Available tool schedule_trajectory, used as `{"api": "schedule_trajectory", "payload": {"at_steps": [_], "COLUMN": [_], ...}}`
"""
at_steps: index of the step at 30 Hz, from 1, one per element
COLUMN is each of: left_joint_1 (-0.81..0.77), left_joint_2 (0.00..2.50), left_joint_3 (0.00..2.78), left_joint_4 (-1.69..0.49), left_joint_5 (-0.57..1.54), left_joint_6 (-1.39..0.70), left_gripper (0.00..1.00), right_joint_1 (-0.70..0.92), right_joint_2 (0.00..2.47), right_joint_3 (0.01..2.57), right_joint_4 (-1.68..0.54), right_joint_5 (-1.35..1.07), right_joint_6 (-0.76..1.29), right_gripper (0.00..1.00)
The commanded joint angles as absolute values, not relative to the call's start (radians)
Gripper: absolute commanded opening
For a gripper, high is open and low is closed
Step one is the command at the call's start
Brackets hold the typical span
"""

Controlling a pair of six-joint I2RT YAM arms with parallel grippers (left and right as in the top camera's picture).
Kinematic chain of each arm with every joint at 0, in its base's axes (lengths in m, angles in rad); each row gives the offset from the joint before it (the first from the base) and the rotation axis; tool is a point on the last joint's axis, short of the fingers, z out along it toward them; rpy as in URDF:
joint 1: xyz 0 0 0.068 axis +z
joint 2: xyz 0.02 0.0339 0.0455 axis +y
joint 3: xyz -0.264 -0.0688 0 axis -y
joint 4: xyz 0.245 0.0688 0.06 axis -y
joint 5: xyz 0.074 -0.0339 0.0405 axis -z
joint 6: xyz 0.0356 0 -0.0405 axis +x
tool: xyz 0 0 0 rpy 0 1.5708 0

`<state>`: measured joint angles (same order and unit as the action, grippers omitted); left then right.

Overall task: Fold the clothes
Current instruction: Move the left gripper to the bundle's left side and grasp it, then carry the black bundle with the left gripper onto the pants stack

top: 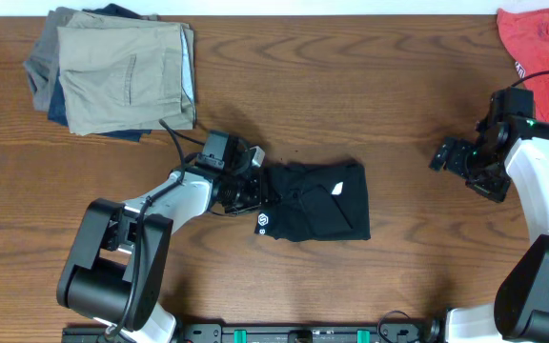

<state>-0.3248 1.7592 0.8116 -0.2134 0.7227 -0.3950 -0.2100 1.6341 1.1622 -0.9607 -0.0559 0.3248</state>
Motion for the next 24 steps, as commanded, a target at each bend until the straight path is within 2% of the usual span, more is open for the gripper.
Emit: {"api": "schedule_trajectory", "payload": {"at_steps": [1, 7, 11, 15, 24], "left_joint_1": [-0.324, -0.324, -0.324, -0.317, -0.262], "left_joint_2": [1.788, 1.788, 1.788, 1.788, 1.788], "left_joint_3": [0.866, 1.124, 1.281, 1.355, 1.417], "left_joint_4": [-0.284, -0.620, -0.744, -0.734, -0.571], "left_joint_5": [0.582, 0.292, 0.059, -0.164, -0.329], "left_joint_6": [-0.398, -0.212, -0.115, -0.089, -0.052], "left_gripper": [0.06, 0.06, 0.06, 0.06, 0.06], "right_joint_1": [-0.215, -0.215, -0.215, -0.215, -0.215], "right_joint_2": [1.620, 1.620, 1.620, 1.620, 1.620], "right_joint_3": [1.175, 1.175, 1.175, 1.175, 1.175], "right_joint_4": [-0.961, -0.961, -0.961, -0.961, -0.961], "right_joint_5": [-0.056, -0.056, -0.056, -0.056, -0.056], "right_joint_6": [0.313, 0.313, 0.313, 0.314, 0.313], "right_gripper": [0.99, 0.99, 0.99, 0.99, 0.99]}}
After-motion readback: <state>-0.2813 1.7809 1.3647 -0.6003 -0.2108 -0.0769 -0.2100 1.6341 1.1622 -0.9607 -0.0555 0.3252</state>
